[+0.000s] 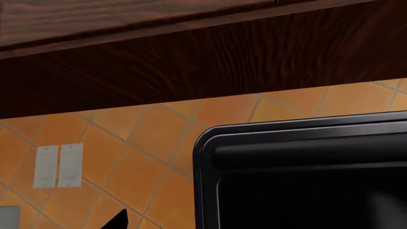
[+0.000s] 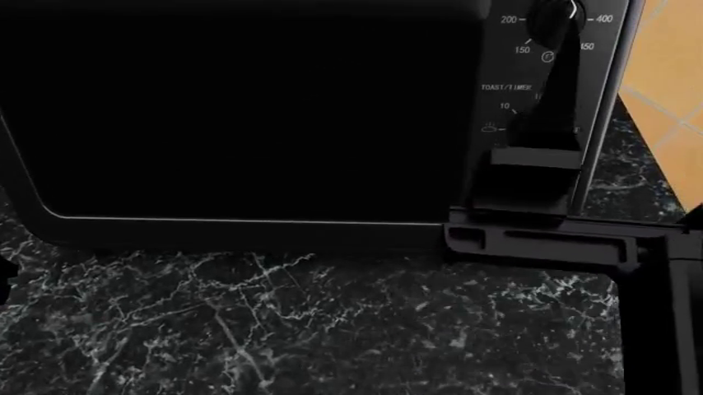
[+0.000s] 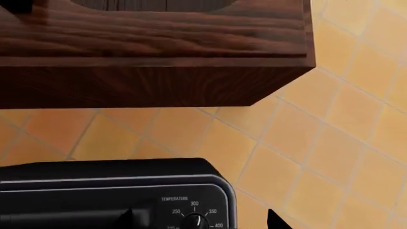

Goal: Decrease the toaster oven temperature.

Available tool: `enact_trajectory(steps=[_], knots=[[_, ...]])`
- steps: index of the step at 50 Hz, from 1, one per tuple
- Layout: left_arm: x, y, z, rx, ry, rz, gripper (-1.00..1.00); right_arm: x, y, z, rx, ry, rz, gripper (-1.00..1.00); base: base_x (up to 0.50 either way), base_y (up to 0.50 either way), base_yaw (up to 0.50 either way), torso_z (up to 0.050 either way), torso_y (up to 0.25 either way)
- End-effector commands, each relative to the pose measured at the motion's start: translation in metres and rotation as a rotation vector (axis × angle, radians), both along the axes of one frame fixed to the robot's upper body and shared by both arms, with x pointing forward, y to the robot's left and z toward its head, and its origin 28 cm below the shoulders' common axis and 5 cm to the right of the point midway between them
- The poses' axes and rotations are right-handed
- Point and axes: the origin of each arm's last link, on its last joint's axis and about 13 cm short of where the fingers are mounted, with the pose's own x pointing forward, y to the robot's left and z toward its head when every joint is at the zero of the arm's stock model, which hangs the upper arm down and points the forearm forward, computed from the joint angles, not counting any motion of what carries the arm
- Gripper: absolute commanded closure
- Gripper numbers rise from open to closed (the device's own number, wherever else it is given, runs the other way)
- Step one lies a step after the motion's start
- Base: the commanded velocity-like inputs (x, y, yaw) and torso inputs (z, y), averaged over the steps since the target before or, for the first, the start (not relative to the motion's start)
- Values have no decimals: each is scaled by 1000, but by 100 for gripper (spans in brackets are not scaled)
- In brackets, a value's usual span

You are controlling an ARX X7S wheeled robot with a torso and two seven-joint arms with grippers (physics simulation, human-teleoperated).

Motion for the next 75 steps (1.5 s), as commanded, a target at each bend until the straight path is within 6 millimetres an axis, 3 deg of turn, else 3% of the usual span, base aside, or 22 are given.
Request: enact_trajectory(steps=[1,17,41,75], knots=[[0,1,-1,-1,1,1,-100,4,-8,34,23,59,-90,-100,0,0,0,0,0],[1,3,-2,-8,3,10,-100,28,-5,43,67,235,-7,-100,0,0,0,0,0],[4,2,-3,0,8,10,-100,53,-10,29,142,417,33,-100,0,0,0,0,0],[5,3,-3,3,7,15,-100,97,-10,32,206,498,55,-100,0,0,0,0,0]])
